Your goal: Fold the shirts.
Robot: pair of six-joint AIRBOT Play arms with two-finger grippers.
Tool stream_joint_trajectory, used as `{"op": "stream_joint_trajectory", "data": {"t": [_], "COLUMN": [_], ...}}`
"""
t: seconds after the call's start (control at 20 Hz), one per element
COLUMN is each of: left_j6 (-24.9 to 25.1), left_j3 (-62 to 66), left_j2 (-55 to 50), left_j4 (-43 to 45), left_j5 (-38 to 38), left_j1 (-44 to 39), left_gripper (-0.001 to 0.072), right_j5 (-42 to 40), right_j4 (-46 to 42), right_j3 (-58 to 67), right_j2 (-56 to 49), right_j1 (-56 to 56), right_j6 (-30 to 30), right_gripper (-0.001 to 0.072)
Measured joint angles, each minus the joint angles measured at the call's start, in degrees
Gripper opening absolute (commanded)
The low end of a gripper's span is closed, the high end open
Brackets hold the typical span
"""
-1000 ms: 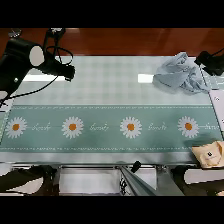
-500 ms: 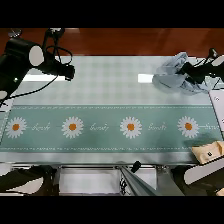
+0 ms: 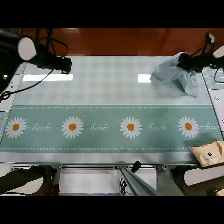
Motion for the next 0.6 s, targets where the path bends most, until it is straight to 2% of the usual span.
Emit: {"op": "stream_joint_trajectory", "data": {"t": [0.25,0.45,0.6], "left_j6": [-1.86,-2.95,-4.5], "left_j3": [13.73,22.4,24.87], "left_j2": [5.09,11.72,17.0], "left_j4": [-0.63,-0.87,-1.07], "left_j5": [-0.87,-1.27,-3.39], "left_j1": [-1.64,-4.13,-5.55], "left_gripper": [0.0707,0.0707,0.0707], "right_j5": [-1.03,-2.16,-0.61], "right_j4": [11.37,14.6,15.39], "right_j3": [0.24,0.24,0.31], "right_j2": [22.05,38.91,47.63], "right_j1": [0.31,0.31,0.31], "right_j6": [-10.6,-13.57,-14.4], "right_gripper": [0.0029,0.0029,0.0029]}}
